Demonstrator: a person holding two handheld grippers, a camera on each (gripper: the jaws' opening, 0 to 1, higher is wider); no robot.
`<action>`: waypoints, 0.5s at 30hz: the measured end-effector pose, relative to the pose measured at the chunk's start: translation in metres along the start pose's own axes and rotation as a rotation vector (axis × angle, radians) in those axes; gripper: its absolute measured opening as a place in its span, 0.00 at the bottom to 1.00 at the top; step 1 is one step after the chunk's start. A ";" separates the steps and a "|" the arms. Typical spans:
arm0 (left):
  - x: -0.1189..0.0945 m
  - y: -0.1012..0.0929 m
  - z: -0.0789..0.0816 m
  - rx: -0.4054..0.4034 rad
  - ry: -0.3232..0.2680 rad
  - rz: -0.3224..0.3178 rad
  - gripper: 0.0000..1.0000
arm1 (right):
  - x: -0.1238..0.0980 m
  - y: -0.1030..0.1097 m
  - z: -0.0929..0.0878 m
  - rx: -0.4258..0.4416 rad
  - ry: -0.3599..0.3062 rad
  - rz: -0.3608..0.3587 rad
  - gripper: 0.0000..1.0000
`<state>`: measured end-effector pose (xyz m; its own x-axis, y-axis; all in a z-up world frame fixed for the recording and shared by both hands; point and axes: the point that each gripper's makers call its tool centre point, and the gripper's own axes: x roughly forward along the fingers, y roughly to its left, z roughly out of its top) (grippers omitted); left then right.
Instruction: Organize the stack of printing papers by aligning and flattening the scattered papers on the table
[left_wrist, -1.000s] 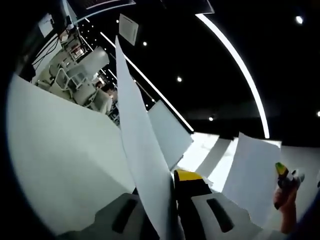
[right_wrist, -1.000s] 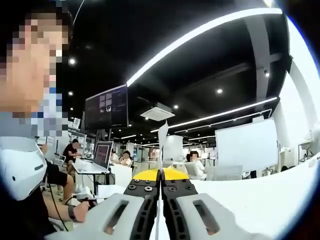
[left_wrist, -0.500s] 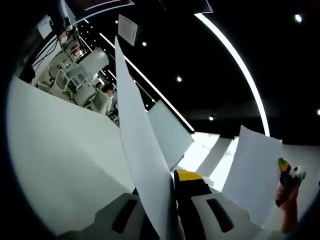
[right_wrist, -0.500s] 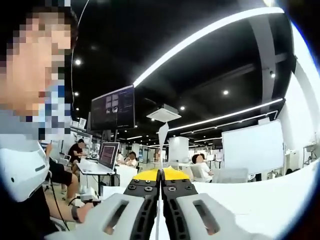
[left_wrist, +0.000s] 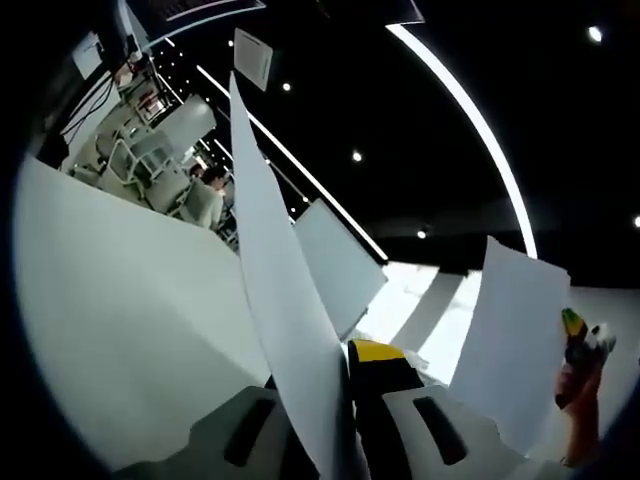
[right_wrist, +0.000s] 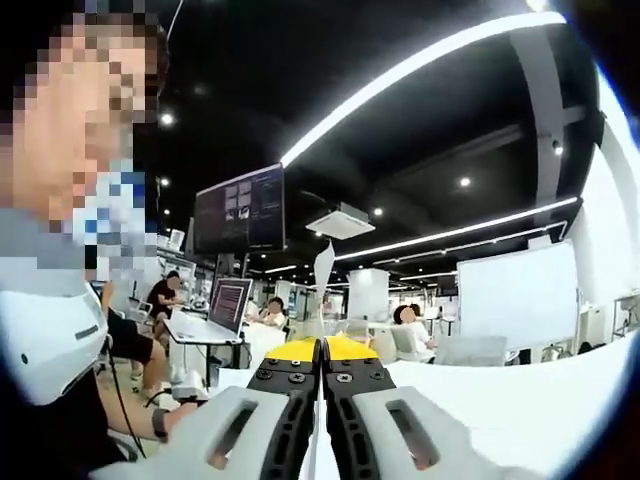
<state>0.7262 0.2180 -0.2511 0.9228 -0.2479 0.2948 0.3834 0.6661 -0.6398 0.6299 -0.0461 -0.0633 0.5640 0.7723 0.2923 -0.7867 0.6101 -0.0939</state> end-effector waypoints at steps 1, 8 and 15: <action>0.000 0.000 0.000 0.000 0.000 0.000 0.09 | 0.000 0.000 0.001 -0.014 -0.008 -0.002 0.00; -0.001 -0.001 -0.001 -0.004 0.000 -0.003 0.09 | 0.004 -0.001 -0.007 -0.029 0.016 0.001 0.00; -0.001 0.000 0.000 -0.003 0.002 -0.005 0.09 | 0.008 -0.010 -0.027 -0.028 0.038 -0.009 0.00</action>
<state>0.7253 0.2182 -0.2518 0.9210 -0.2523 0.2967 0.3879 0.6631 -0.6402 0.6488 -0.0410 -0.0858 0.5809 0.7724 0.2567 -0.7744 0.6216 -0.1182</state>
